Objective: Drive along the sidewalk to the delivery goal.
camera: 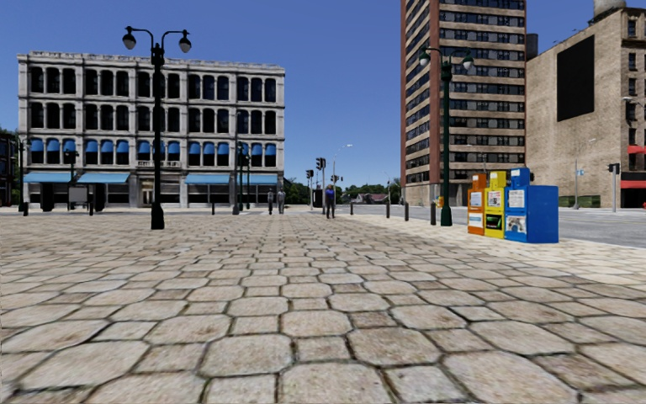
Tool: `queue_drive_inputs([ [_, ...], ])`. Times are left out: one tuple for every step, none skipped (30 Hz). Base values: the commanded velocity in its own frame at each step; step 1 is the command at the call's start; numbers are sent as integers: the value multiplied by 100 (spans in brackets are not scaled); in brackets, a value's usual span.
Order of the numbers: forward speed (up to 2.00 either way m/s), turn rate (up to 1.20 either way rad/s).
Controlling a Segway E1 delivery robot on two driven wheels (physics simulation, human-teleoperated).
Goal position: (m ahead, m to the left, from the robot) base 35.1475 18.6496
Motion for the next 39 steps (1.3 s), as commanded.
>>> queue_drive_inputs([
  [200,0],
  [200,0],
  [200,0],
  [200,0],
  [200,0],
  [200,0],
  [200,0],
  [200,0],
  [200,0],
  [200,0],
  [200,0],
  [200,0],
  [200,0],
  [200,0],
  [200,0],
  [200,0],
  [200,0],
  [200,0],
  [200,0],
  [200,0],
  [200,0],
  [200,0],
  [200,0],
  [200,0],
  [200,0],
  [200,0],
  [200,0],
  [200,0],
  [200,0],
  [200,0],
  [200,0],
  [200,0],
  [200,0],
  [200,0],
  [200,0],
  [200,0],
  [200,0],
  [200,0],
  [200,0],
])
